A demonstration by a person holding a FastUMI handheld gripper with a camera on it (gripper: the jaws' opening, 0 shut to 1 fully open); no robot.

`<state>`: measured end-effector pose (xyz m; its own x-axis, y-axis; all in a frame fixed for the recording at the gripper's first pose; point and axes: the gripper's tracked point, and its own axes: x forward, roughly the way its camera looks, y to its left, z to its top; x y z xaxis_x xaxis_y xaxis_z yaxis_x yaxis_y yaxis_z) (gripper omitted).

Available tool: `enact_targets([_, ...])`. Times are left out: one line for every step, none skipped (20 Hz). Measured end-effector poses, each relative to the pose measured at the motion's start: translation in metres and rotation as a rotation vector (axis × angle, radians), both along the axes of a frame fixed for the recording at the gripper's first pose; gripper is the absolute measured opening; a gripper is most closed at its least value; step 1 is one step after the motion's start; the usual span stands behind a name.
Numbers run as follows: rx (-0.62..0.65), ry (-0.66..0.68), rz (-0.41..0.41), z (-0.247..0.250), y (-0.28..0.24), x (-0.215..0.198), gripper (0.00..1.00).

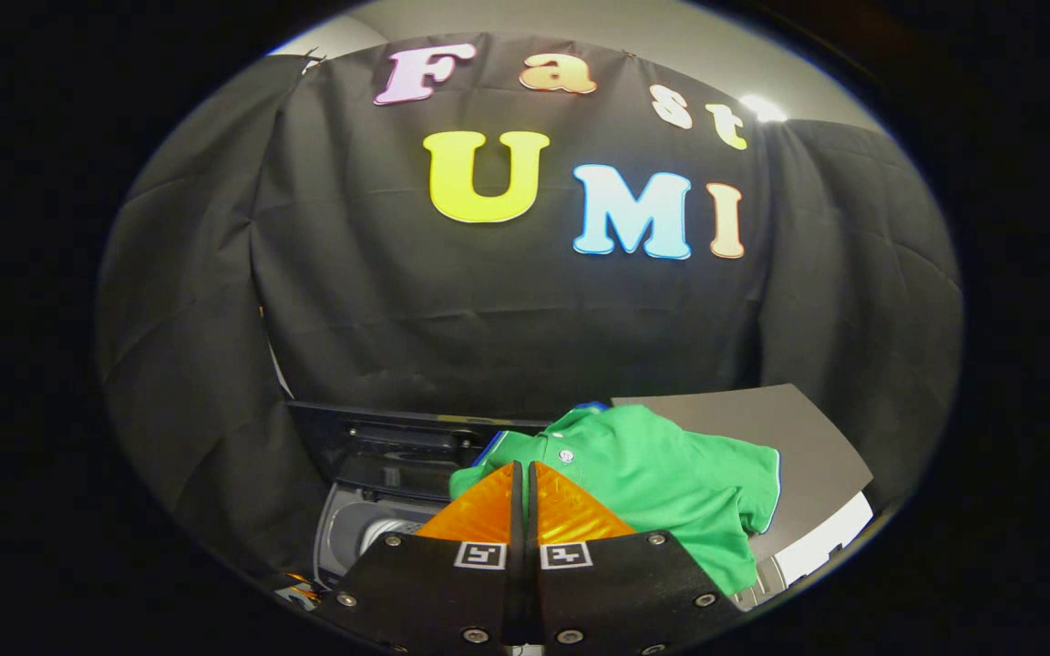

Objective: Put the clothes into the washing machine and then close the washing machine lid.

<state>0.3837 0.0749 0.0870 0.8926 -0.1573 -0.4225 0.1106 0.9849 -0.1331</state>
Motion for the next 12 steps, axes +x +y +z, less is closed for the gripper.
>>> enact_targets([0.006,0.001,0.008,0.0,0.011,0.001,0.0])
enact_targets([0.014,0.001,0.016,0.0,0.023,0.002,0.0])
enact_targets([0.022,-0.001,0.025,-0.001,0.035,0.004,0.0])
enact_targets([0.027,-0.001,0.033,-0.002,0.045,0.006,0.0])
enact_targets([0.031,0.003,0.04,-0.005,0.054,0.009,0.0])
enact_targets([0.033,0.008,0.047,-0.007,0.062,0.011,0.0])
enact_targets([0.037,0.011,0.055,-0.012,0.071,0.014,0.0])
enact_targets([0.039,0.019,0.062,-0.015,0.079,0.017,0.0])
enact_targets([0.039,0.024,0.067,-0.02,0.085,0.02,0.0])
enact_targets([0.04,0.031,0.073,-0.025,0.091,0.023,0.0])
enact_targets([0.043,0.042,0.077,-0.031,0.095,0.026,0.0])
enact_targets([0.047,0.054,0.081,-0.037,0.1,0.028,0.0])
